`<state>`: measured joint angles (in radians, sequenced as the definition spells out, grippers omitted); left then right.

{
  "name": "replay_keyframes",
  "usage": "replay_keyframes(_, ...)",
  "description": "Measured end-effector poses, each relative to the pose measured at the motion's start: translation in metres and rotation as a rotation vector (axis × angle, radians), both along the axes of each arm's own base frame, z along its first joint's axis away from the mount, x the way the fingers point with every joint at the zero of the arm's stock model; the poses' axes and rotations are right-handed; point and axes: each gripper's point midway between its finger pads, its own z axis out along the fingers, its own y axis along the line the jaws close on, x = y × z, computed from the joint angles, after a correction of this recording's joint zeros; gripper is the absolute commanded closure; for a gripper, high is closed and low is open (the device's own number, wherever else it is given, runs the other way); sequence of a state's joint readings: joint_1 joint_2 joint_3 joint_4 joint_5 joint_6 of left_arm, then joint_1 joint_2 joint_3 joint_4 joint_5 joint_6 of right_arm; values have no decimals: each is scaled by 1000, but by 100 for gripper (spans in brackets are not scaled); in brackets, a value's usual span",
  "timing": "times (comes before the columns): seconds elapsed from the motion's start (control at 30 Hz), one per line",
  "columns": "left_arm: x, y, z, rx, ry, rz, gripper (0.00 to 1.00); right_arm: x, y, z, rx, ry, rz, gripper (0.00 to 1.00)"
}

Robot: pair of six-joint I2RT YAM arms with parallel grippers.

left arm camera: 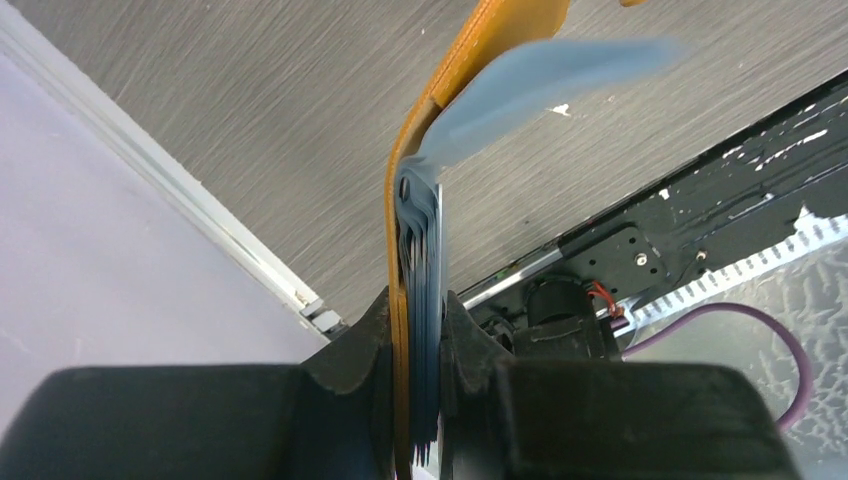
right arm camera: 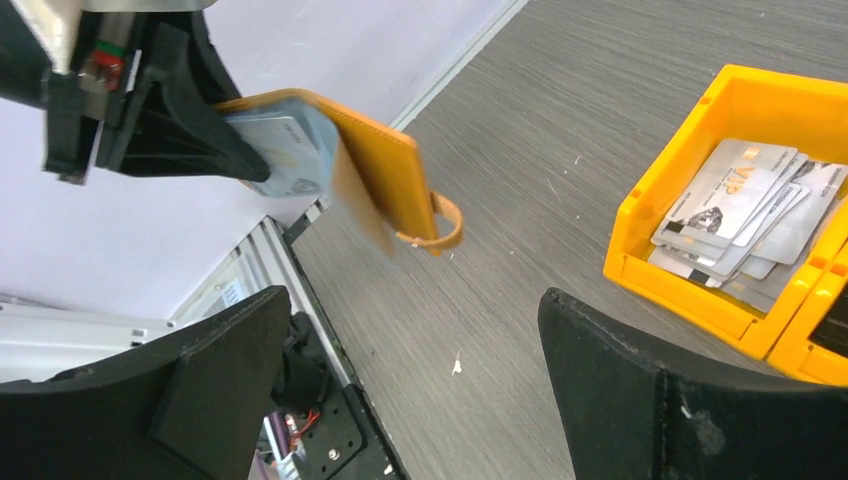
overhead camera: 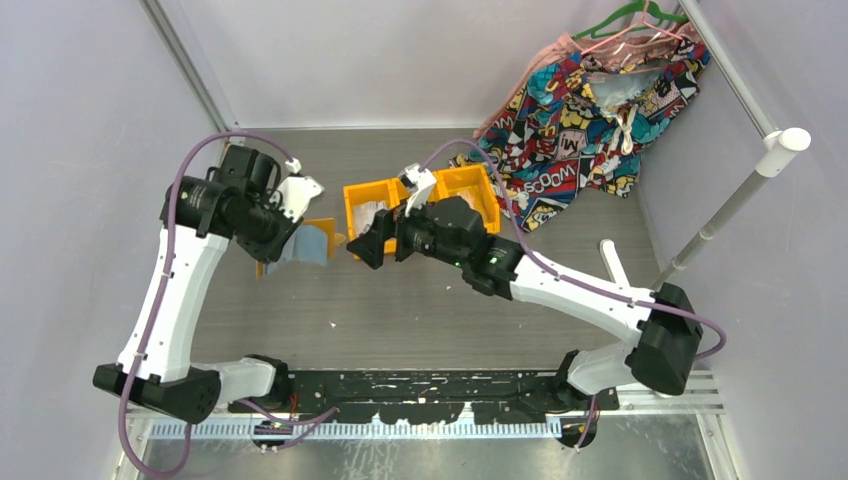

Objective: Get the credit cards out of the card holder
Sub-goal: Remove the credit card from the card holder.

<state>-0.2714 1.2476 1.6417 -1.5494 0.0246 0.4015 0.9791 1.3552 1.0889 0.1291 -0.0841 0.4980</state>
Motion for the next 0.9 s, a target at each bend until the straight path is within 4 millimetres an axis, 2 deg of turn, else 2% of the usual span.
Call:
replay_keyframes(0.1, -6, 3, 2, 25, -2, -9, 100, -2, 12, -8, -19, -34, 3, 0)
replay_keyframes(0.27, -16, 2, 4, 5, 4, -21, 100, -32, 40, -14, -45, -120, 53, 0)
replay_keyframes(0.37, -15, -5, 11, -36, -15, -36, 100, -40, 51, -13, -35, -151, 73, 0)
replay_keyframes(0.6, -18, -28, 26, -161, -33, -92, 100, -33, 63, -17, -44, -203, 22, 1)
replay_keyframes(0.8, -27, -49, 47, -286, -77, -175, 100, -22, 58, -14, -50, -231, -35, 1)
replay_keyframes(0.9, -35, -56, 53, -331, -94, -212, 100, -18, 48, -10, -49, -239, -33, 1)
